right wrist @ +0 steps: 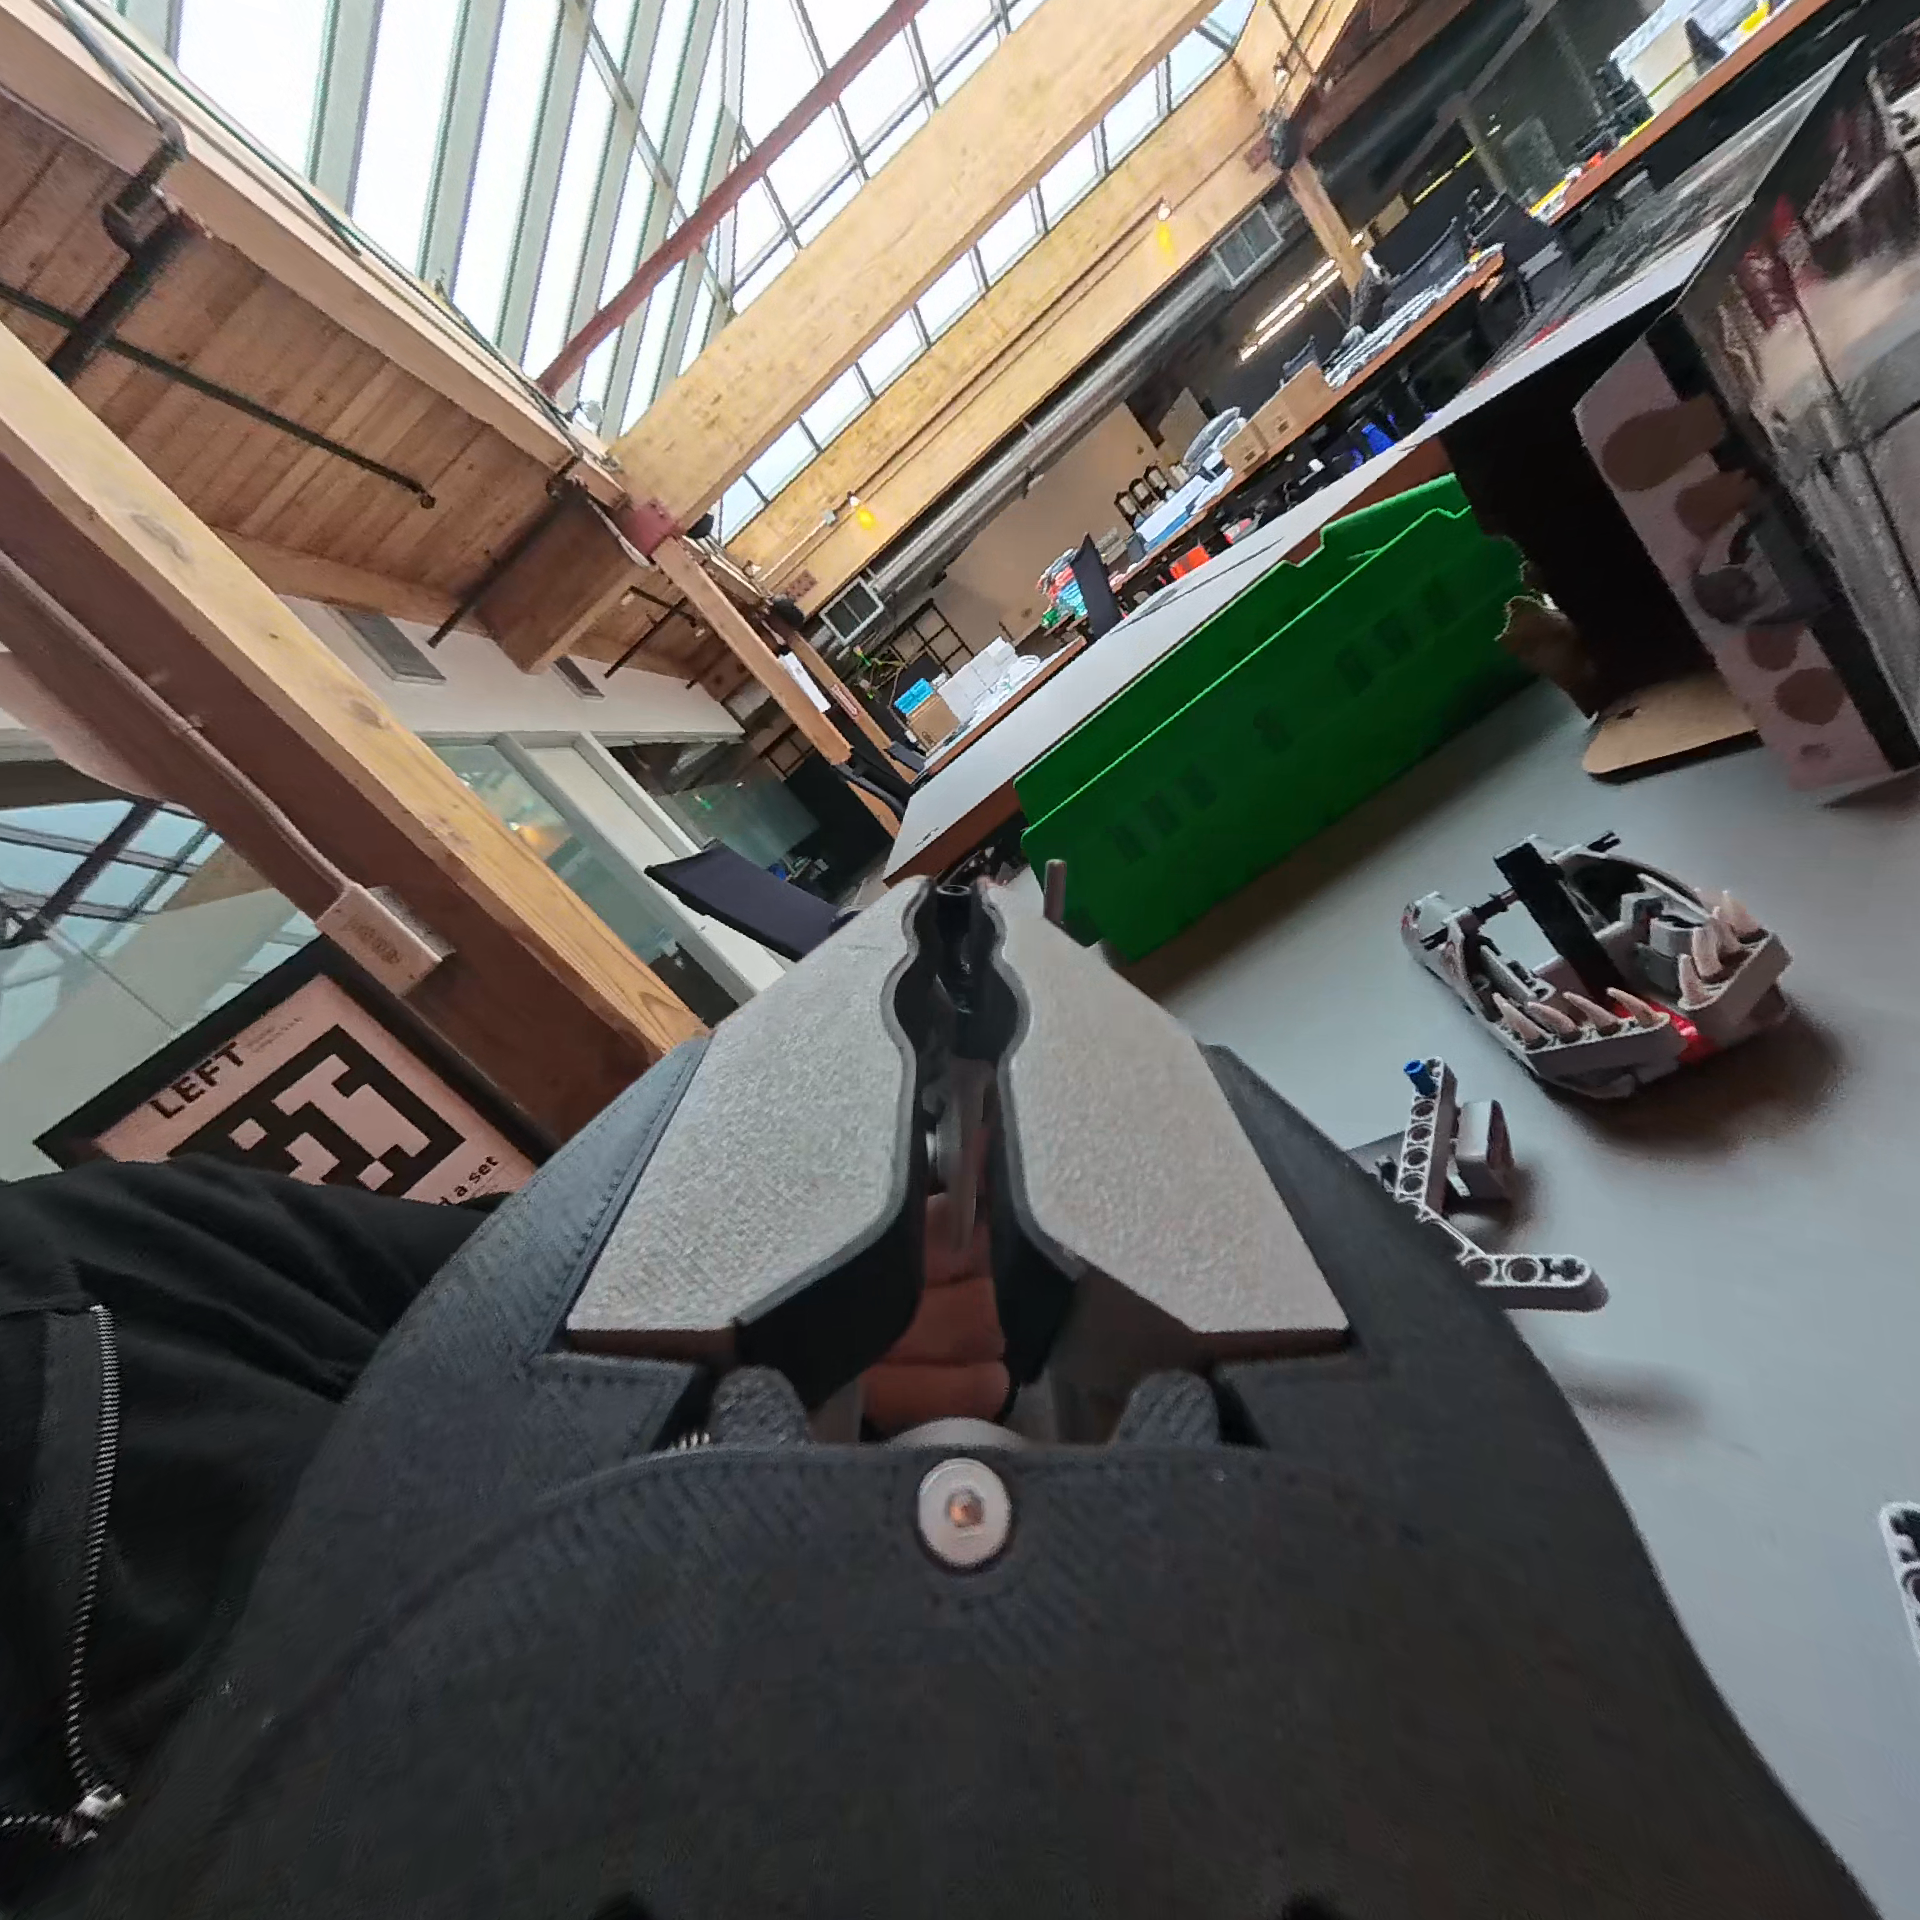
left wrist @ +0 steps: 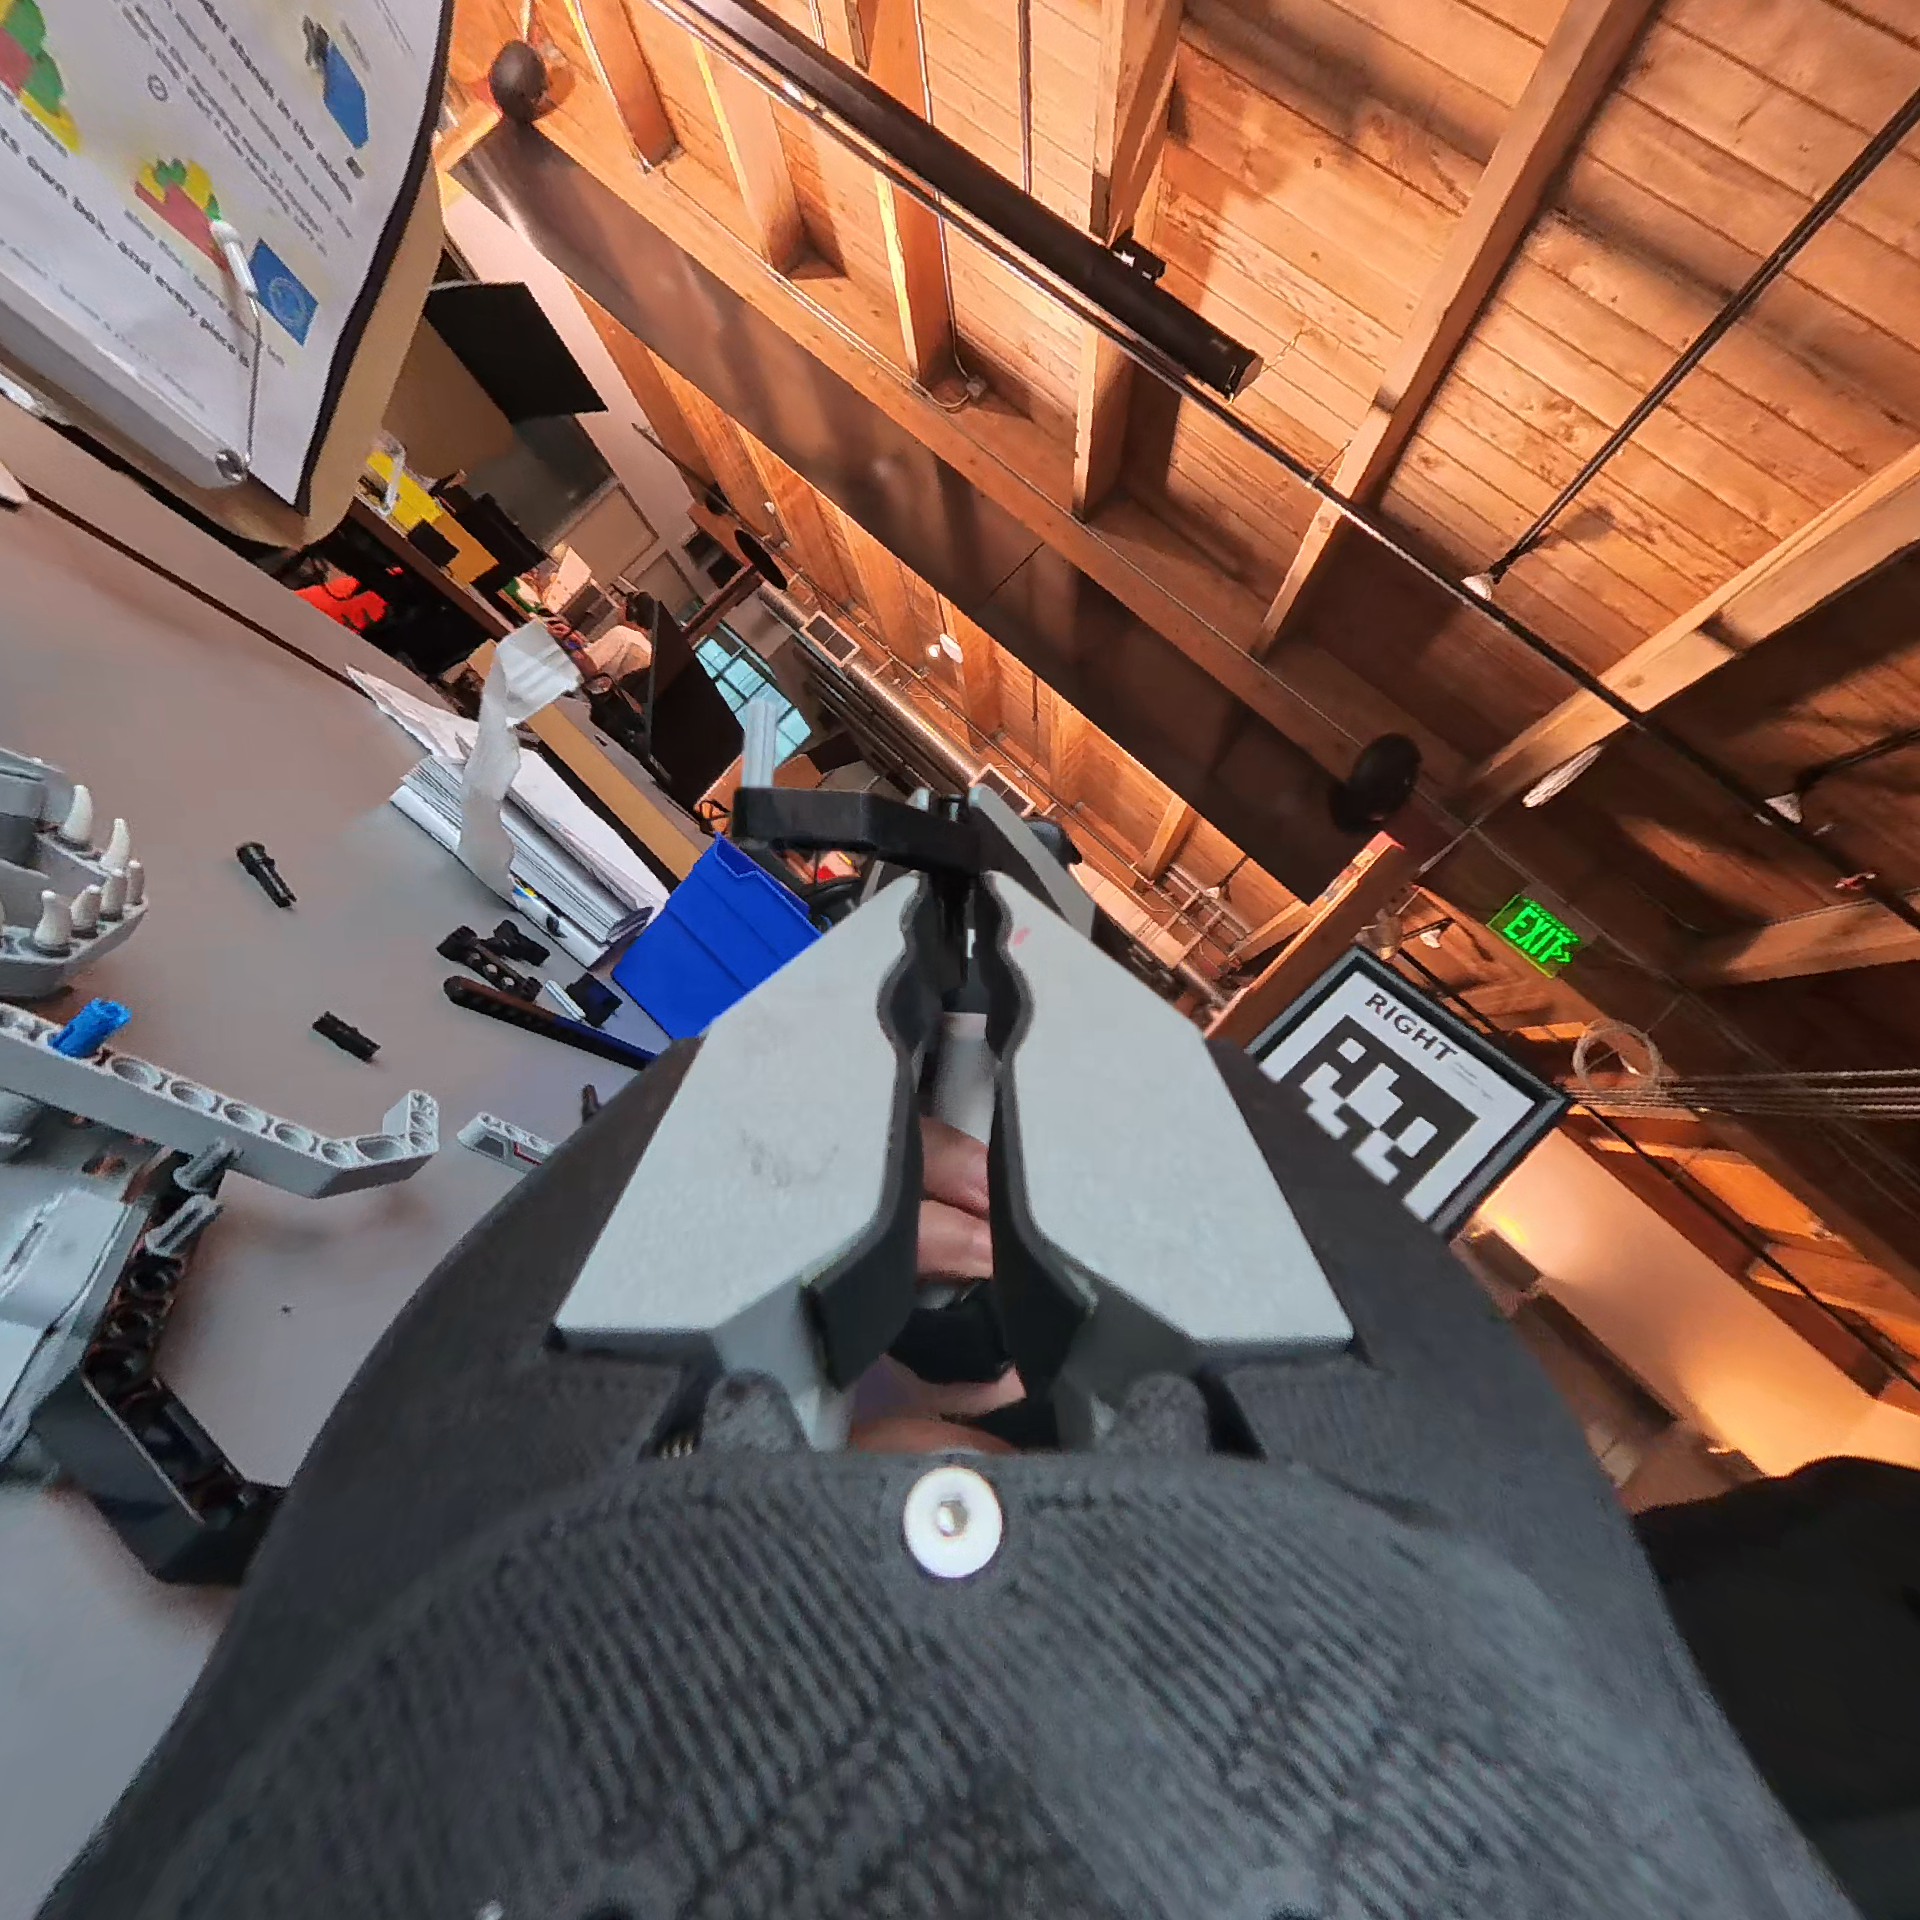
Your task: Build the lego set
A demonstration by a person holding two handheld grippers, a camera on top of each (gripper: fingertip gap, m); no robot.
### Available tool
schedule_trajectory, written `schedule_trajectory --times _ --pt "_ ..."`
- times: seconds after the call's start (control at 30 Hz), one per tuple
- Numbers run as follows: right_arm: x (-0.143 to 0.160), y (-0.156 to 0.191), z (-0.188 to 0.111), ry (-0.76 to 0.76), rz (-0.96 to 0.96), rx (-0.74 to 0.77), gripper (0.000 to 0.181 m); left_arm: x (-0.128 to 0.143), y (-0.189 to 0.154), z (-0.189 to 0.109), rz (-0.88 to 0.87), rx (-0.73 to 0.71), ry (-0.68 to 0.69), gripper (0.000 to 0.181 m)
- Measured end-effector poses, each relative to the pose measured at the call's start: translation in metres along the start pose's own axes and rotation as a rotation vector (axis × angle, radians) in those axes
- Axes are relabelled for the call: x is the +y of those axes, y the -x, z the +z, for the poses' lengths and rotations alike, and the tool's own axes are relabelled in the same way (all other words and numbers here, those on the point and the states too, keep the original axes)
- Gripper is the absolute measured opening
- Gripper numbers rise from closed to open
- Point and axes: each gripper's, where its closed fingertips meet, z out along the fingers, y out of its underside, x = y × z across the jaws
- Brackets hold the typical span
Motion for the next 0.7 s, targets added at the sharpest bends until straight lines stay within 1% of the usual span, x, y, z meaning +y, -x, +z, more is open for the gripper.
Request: schedule_trajectory --times 0.1,0.17,0.23,0.3,0.37,0.4,0.47,0.53,0.63,0.7 --pt "-0.001 0.006 0.002 -0.009 -0.039 -0.044 0.002 -0.002 -0.003 0.0 0.063 0.006 0.003 0.005" --pt "0.001 0.007 0.002 0.06 -0.066 -0.06 0.003 -0.003 -0.002 0.0 0.067 0.004 0.017 0.005" --pt "0.001 0.014 -0.002 0.119 -0.081 -0.105 0.009 -0.002 -0.007 0.002 0.055 0.037 0.013 0.005" --pt "0.007 0.012 -0.007 0.182 -0.118 -0.085 0.006 -0.001 -0.009 0.003 0.063 0.04 0.017 0.005" --pt "0.017 0.007 -0.009 0.246 -0.145 -0.047 0.011 -0.001 -0.009 0.003 0.065 0.037 0.012 0.005" --pt "0.022 0.005 -0.01 0.274 -0.158 -0.033 0.011 -0.002 -0.009 0.003 0.067 0.039 0.01 0.005" --pt "0.022 0.007 -0.01 0.271 -0.176 -0.039 0.006 -0.001 -0.009 0.004 0.065 0.041 0.014 0.005" --pt "0.02 0.011 -0.009 0.257 -0.162 -0.069 0.008 0.0 -0.01 0.004 0.069 0.047 0.021 0.005" --pt "0.007 0.015 -0.012 0.196 -0.134 -0.097 0.011 0.003 -0.012 0.004 0.071 0.052 0.03 0.005" --pt "0.005 0.013 -0.015 0.203 -0.147 -0.084 0.001 0.004 -0.012 0.004 0.072 0.05 0.032 0.005"
